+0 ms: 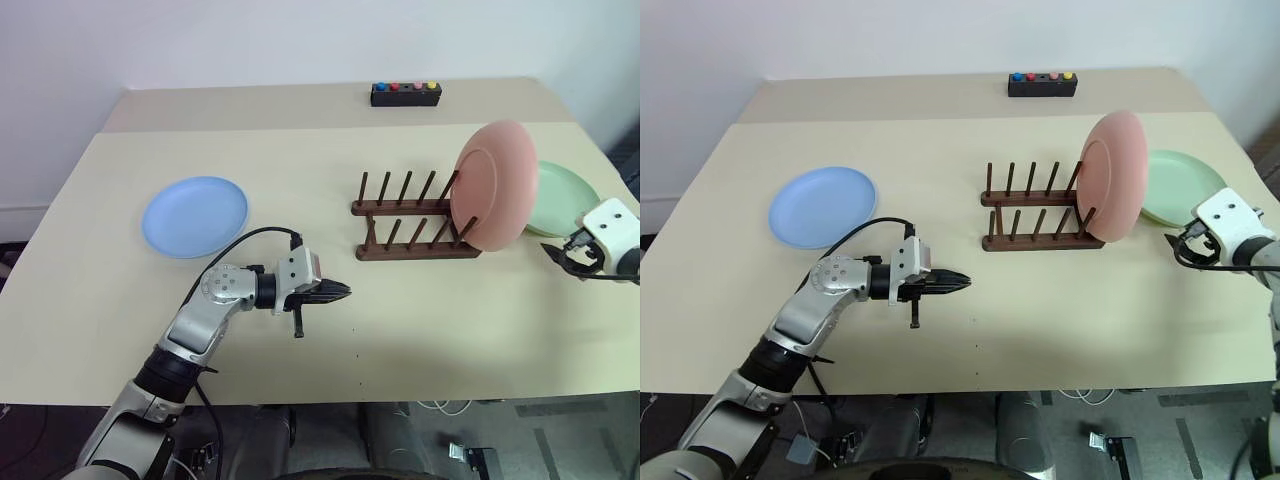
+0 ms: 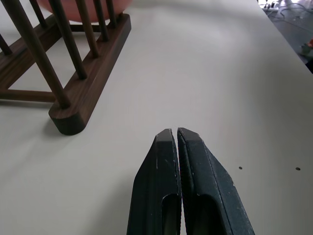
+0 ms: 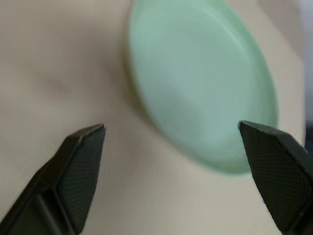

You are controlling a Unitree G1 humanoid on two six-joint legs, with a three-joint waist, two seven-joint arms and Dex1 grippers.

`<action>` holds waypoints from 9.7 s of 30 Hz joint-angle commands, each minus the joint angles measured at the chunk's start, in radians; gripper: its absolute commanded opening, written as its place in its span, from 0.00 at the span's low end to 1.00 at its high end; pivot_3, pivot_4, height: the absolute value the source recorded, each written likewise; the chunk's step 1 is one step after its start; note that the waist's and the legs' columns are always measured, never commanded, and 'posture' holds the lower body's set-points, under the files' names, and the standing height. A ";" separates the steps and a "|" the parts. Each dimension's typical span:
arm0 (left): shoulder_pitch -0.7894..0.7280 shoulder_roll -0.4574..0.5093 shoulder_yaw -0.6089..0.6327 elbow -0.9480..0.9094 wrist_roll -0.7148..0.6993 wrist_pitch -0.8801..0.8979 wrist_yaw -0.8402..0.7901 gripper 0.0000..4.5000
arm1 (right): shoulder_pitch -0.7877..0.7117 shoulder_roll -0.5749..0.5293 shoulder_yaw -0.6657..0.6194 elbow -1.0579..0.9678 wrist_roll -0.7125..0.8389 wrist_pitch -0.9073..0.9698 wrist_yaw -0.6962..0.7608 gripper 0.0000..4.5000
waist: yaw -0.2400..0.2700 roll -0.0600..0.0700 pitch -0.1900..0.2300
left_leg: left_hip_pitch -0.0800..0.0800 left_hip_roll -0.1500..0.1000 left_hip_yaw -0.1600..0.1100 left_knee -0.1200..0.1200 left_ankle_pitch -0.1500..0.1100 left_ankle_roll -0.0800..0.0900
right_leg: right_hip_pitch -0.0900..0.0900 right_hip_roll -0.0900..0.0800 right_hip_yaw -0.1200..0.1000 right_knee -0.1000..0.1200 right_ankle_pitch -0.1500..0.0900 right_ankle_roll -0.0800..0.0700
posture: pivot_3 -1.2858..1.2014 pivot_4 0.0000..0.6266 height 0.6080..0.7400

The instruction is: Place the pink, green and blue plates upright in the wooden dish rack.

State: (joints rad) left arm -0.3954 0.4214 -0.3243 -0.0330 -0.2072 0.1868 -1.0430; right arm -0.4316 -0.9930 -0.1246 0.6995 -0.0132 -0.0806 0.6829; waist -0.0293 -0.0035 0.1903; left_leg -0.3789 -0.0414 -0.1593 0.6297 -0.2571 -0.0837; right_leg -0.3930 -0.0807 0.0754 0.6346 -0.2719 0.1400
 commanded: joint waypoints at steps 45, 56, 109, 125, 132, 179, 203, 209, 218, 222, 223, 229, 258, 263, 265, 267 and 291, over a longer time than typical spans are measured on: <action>-0.018 0.004 0.097 -0.250 -0.180 0.154 0.024 0.02 | 0.376 -0.080 -0.492 -0.767 0.179 0.158 -0.021 0.02 | -0.014 0.000 0.000 | 0.003 0.000 0.001 0.000 0.000 0.001 | 0.004 0.000 0.001 0.000 0.000 0.000 | 0.52 0.24 1.00; -0.004 0.045 0.127 -0.175 -0.144 0.105 0.037 0.02 | 0.065 -0.024 -0.369 -1.088 0.584 0.430 0.041 0.02 | -0.012 -0.001 0.001 | 0.003 0.001 0.000 0.000 0.000 0.001 | 0.003 0.001 0.001 0.000 0.000 0.000 | 0.52 0.24 1.00; 0.034 0.078 0.122 -0.146 -0.108 0.068 0.050 0.02 | 0.000 0.287 -0.299 -0.853 1.227 0.872 -0.017 0.02 | 0.014 -0.001 0.001 | -0.006 0.001 0.000 0.001 -0.001 0.001 | -0.005 0.001 0.000 0.000 0.000 0.000 | 0.52 0.24 1.00; 0.039 0.080 0.123 -0.150 -0.105 0.068 0.056 0.02 | 0.017 0.317 -0.306 -0.851 1.233 0.882 -0.034 0.02 | 0.012 -0.001 0.001 | -0.006 0.001 0.000 0.001 -0.001 0.001 | -0.005 0.001 0.000 0.000 0.000 0.000 | 0.52 0.24 1.00; 0.038 0.081 0.124 -0.150 -0.105 0.069 0.059 0.02 | 0.015 0.315 -0.307 -0.849 1.227 0.879 -0.038 0.57 | 0.012 -0.001 0.001 | -0.006 0.001 0.000 0.001 -0.001 0.001 | -0.005 0.001 0.000 0.000 0.000 0.000 | 0.52 0.24 1.00; -0.021 0.107 0.357 -0.075 -0.148 0.128 0.220 0.66 | 0.119 0.037 -0.286 -1.239 0.921 0.724 0.105 1.00 | 0.013 -0.001 0.001 | -0.007 0.001 -0.001 0.001 -0.001 0.001 | -0.006 0.001 -0.001 0.000 0.000 0.000 | 0.52 0.24 1.00; -0.502 0.326 0.358 0.739 0.174 0.515 0.563 0.99 | 0.121 0.067 -0.068 -1.302 0.619 0.511 0.191 1.00 | 0.012 -0.007 0.003 | -0.012 0.000 -0.006 0.002 0.000 0.000 | -0.011 0.001 -0.005 0.003 0.001 0.000 | 0.52 0.24 1.00; -0.583 0.304 0.313 0.954 0.207 0.503 0.514 0.99 | 0.129 0.076 -0.077 -1.313 0.621 0.518 0.181 1.00 | 0.012 -0.007 0.003 | -0.012 0.000 -0.006 0.003 0.000 0.000 | -0.011 0.000 -0.005 0.006 0.001 0.000 | 0.52 0.24 1.00; -0.611 0.289 0.357 1.046 0.191 0.468 0.511 0.13 | 0.144 0.074 -0.087 -1.319 0.617 0.518 0.176 1.00 | 0.009 -0.007 0.003 | -0.010 -0.001 -0.006 0.003 0.001 -0.002 | -0.012 0.000 -0.004 0.012 0.000 -0.001 | 0.52 0.24 1.00; -0.593 0.288 0.395 1.024 0.176 0.477 0.538 0.02 | 0.149 0.075 -0.084 -1.317 0.613 0.514 0.174 1.00 | 0.012 -0.007 0.002 | -0.010 -0.001 -0.006 0.005 0.002 -0.002 | -0.011 0.000 -0.005 0.013 0.001 -0.001 | 0.52 0.24 1.00; -0.583 0.286 0.418 1.007 0.160 0.463 0.548 0.02 | 0.149 0.075 -0.083 -1.316 0.611 0.513 0.174 1.00 | 0.011 -0.007 0.002 | -0.010 -0.001 -0.006 0.005 0.002 -0.002 | -0.011 0.000 -0.005 0.013 0.001 0.000 | 0.52 0.24 1.00; -0.467 0.191 0.642 0.628 -0.048 0.503 0.590 0.02 | 0.132 0.068 -0.056 -1.290 0.541 0.479 0.168 1.00 | 0.016 -0.008 0.002 | -0.011 -0.001 -0.007 0.005 0.002 -0.003 | -0.012 0.000 -0.005 0.013 0.001 -0.001 | 0.52 0.24 1.00; -0.510 -0.307 0.541 -0.287 -0.190 0.717 1.126 0.02 | -0.220 0.228 0.337 -0.959 -0.304 -0.063 -0.020 1.00 | 0.015 -0.013 0.004 | -0.014 -0.002 -0.008 0.010 0.002 -0.004 | -0.013 -0.001 -0.005 0.013 0.001 -0.001 | 0.52 0.24 1.00; -0.498 -0.346 0.499 -0.327 -0.204 0.761 1.140 0.02 | -0.238 0.258 0.349 -0.938 -0.344 -0.107 -0.025 1.00 | 0.014 -0.013 0.004 | -0.014 -0.002 -0.007 0.010 0.003 -0.006 | -0.013 -0.001 -0.005 0.013 0.001 -0.001 | 0.52 0.24 1.00; -0.497 -0.358 0.489 -0.339 -0.210 0.772 1.138 0.00 | -0.239 0.270 0.359 -0.928 -0.365 -0.119 -0.026 0.95 | 0.014 -0.013 0.004 | -0.014 -0.002 -0.008 0.010 0.003 -0.006 | -0.013 -0.001 -0.005 0.013 0.001 -0.001 | 0.52 0.24 1.00; -0.495 -0.362 0.479 -0.347 -0.208 0.775 1.135 0.00 | -0.237 0.281 0.364 -0.922 -0.379 -0.128 -0.025 0.81 | 0.014 -0.013 0.004 | -0.014 -0.002 -0.007 0.010 0.003 -0.006 | -0.013 0.000 -0.005 0.013 0.001 -0.001 | 0.52 0.24 1.00; -0.505 -0.349 0.689 -0.318 -0.360 0.651 1.058 0.54 | -0.210 0.249 0.347 -0.870 -0.483 -0.236 -0.059 0.00 | 0.012 -0.013 0.004 | -0.013 -0.002 -0.007 0.009 0.004 -0.007 | -0.013 0.000 -0.005 0.013 0.001 -0.001 | 0.52 0.24 1.00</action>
State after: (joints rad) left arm -0.8796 0.0486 0.3141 -0.3314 -0.5304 0.8980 0.0358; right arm -0.6346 -0.7273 0.2548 -0.1605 -0.4916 -0.3036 0.6351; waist -0.0177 -0.0168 0.1944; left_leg -0.3922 -0.0436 -0.1666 0.6388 -0.2532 -0.0909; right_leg -0.4057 -0.0811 0.0703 0.6472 -0.2708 0.1393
